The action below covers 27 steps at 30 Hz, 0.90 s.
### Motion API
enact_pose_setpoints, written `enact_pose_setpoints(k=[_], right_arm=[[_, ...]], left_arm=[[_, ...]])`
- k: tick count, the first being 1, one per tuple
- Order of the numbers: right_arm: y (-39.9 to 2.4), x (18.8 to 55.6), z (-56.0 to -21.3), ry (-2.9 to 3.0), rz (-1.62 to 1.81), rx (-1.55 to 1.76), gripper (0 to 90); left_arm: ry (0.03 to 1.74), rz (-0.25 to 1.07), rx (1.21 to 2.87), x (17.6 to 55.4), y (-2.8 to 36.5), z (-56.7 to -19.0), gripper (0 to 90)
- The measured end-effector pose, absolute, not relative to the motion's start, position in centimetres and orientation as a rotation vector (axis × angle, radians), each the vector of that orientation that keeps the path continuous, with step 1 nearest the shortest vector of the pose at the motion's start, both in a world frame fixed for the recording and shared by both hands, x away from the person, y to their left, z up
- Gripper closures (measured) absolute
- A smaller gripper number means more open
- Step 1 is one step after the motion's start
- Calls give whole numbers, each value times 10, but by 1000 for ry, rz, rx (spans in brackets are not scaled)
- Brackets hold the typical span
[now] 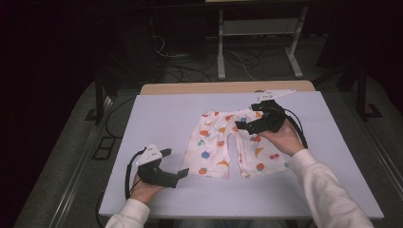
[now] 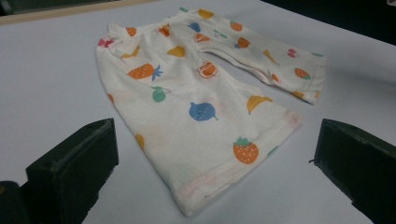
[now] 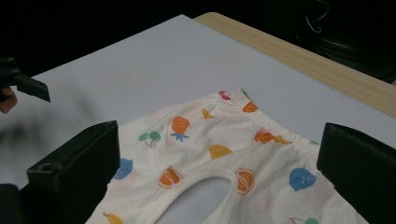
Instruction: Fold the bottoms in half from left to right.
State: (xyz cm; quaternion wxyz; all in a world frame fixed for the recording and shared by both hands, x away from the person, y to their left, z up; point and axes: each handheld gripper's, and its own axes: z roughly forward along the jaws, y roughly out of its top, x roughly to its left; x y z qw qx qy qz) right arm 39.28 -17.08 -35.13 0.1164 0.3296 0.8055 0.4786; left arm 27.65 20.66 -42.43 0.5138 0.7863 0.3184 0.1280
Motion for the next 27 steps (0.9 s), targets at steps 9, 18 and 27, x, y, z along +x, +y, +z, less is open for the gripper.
enact_pose_setpoints(k=[9,18,27], right_arm=[[-163,404,-352,2353,1391,973,0],[-154,413,-354,2348,1396,975,0],[-147,424,-358,2353,1395,991,0]], left_arm=[[768,307,1887,277,207,-424,0],[767,306,1884,277,207,-424,0],[775,307,1875,277,208,-424,0]])
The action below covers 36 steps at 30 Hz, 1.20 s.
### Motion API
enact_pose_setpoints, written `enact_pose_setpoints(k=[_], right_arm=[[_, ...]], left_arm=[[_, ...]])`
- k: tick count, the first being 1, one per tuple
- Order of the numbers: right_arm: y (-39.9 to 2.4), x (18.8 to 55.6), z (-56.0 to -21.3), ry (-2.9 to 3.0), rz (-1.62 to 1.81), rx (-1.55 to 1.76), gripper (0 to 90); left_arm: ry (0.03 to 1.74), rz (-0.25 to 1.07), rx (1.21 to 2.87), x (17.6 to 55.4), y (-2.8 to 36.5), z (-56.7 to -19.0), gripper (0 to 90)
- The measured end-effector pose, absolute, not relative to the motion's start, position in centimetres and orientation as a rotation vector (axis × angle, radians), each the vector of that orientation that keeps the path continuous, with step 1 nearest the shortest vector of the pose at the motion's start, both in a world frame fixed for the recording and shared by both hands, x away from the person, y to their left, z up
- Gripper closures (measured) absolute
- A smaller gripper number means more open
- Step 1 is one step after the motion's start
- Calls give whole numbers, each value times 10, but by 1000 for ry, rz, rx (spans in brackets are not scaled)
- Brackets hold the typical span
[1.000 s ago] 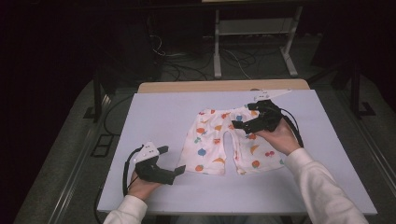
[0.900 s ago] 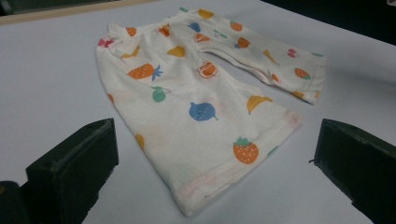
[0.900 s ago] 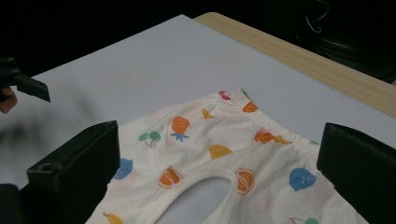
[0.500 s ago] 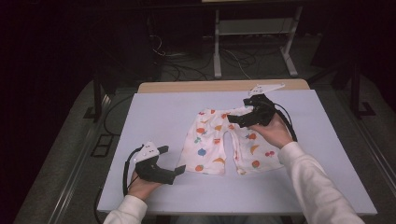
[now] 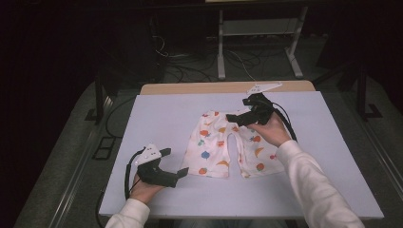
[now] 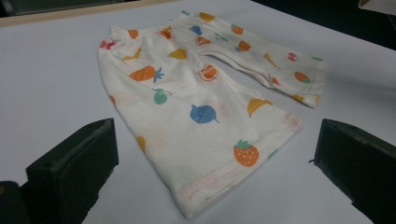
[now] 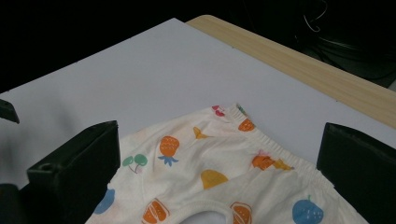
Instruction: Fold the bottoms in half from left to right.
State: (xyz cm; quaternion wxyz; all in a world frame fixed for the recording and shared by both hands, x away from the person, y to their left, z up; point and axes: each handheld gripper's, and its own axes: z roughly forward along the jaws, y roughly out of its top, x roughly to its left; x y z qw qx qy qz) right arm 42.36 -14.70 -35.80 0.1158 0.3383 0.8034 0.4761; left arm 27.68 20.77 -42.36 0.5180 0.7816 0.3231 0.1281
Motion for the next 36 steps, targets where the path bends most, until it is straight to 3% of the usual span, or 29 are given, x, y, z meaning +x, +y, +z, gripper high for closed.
enact_pose_setpoints(k=[18,36], right_arm=[[-141,445,-360,2328,1410,1026,0],[-108,468,-366,2351,1395,1025,0]], left_arm=[[775,303,1879,277,207,-424,0],[776,300,1871,277,207,-424,0]])
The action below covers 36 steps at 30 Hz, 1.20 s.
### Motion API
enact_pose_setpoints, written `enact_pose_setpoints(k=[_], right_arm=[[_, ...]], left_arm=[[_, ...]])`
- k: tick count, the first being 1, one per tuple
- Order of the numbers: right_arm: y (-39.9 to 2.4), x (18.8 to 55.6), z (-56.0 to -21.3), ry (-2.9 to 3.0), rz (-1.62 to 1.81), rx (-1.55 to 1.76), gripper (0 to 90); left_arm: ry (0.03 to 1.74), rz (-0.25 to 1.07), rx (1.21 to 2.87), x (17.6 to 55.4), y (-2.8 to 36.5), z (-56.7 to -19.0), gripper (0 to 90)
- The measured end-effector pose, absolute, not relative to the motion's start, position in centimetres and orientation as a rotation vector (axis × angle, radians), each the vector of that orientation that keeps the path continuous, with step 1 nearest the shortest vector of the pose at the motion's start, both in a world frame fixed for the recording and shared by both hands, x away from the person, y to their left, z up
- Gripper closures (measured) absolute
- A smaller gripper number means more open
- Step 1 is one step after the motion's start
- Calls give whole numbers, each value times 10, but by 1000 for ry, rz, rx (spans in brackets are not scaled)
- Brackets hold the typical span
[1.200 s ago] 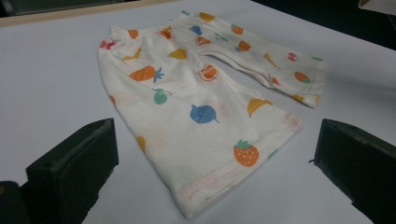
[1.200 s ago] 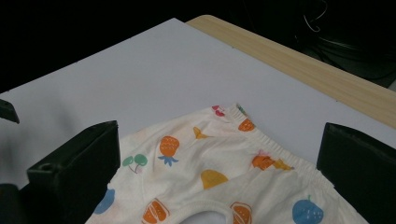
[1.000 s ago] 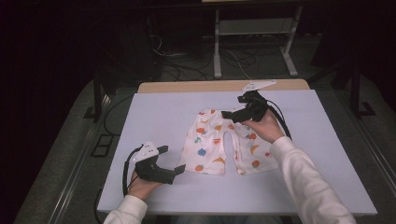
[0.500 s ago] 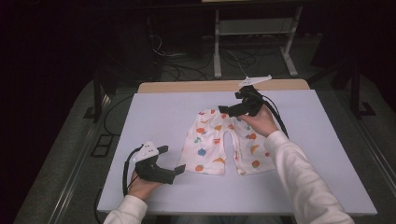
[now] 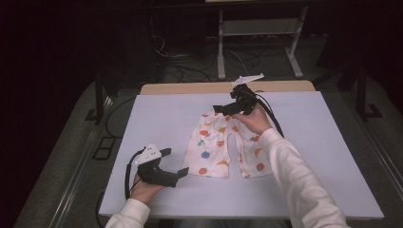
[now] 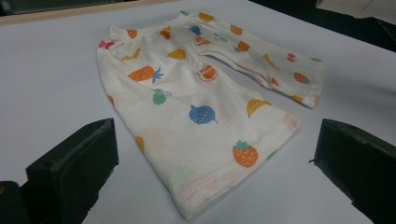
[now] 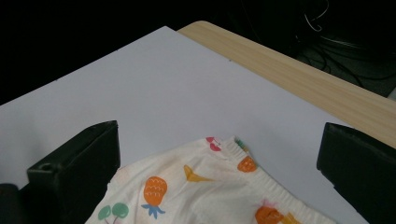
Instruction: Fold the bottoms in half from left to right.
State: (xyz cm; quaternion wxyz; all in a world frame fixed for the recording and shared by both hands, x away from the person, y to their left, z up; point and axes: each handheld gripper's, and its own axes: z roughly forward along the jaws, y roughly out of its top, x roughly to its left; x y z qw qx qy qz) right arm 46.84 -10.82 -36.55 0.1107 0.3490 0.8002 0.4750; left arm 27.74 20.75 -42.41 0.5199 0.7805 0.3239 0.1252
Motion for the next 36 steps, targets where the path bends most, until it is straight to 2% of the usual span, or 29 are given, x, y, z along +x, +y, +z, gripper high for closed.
enact_pose_setpoints(k=[36], right_arm=[[-57,506,-398,2324,1367,1128,0]], left_arm=[[785,290,1856,278,208,-424,0]])
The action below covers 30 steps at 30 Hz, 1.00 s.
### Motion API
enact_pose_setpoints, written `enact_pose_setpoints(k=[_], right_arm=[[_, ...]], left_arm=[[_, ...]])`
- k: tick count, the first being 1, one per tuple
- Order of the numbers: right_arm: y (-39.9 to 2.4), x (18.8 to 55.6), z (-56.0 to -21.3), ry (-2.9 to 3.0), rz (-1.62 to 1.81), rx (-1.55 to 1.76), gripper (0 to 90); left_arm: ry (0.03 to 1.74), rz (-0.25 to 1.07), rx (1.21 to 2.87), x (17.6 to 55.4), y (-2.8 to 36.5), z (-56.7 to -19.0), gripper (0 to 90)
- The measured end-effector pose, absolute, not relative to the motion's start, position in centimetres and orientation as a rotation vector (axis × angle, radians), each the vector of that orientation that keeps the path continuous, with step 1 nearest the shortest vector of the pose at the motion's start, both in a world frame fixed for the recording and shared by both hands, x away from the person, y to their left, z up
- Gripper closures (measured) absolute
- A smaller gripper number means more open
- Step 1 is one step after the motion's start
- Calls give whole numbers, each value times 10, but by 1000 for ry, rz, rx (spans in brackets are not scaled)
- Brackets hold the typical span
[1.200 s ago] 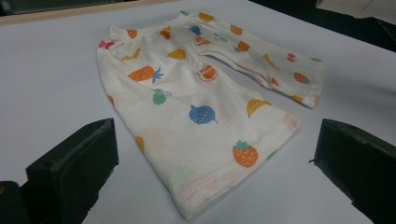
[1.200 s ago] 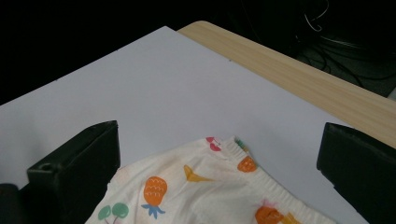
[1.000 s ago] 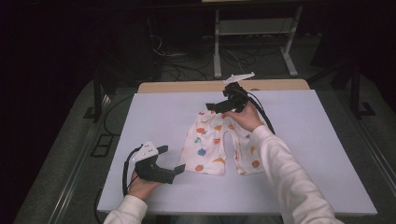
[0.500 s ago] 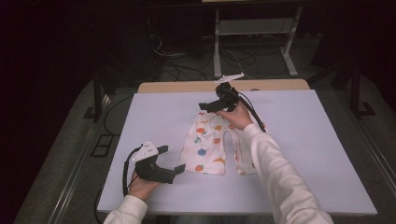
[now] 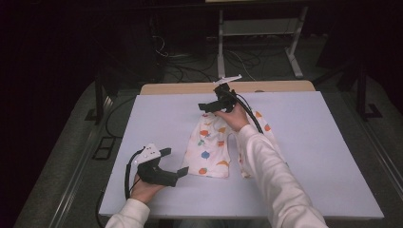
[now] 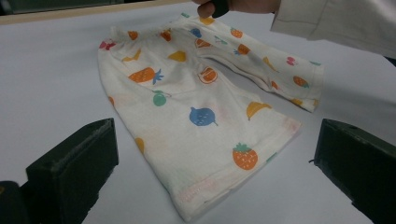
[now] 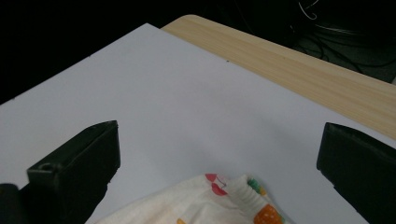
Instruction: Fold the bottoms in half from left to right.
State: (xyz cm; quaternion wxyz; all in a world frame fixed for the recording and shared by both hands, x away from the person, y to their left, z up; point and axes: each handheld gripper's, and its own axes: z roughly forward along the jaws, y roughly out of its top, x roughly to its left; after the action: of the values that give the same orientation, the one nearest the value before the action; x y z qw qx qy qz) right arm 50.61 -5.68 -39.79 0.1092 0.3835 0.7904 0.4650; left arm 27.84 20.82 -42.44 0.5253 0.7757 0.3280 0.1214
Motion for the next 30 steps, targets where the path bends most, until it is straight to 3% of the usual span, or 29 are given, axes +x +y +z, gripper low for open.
enact_pose_setpoints(k=[20,30], right_arm=[[-50,518,-423,2287,1346,1218,15],[-49,522,-434,2319,1298,1230,94]], left_arm=[[779,286,1857,279,208,-425,0],[780,284,1859,280,207,-425,0]])
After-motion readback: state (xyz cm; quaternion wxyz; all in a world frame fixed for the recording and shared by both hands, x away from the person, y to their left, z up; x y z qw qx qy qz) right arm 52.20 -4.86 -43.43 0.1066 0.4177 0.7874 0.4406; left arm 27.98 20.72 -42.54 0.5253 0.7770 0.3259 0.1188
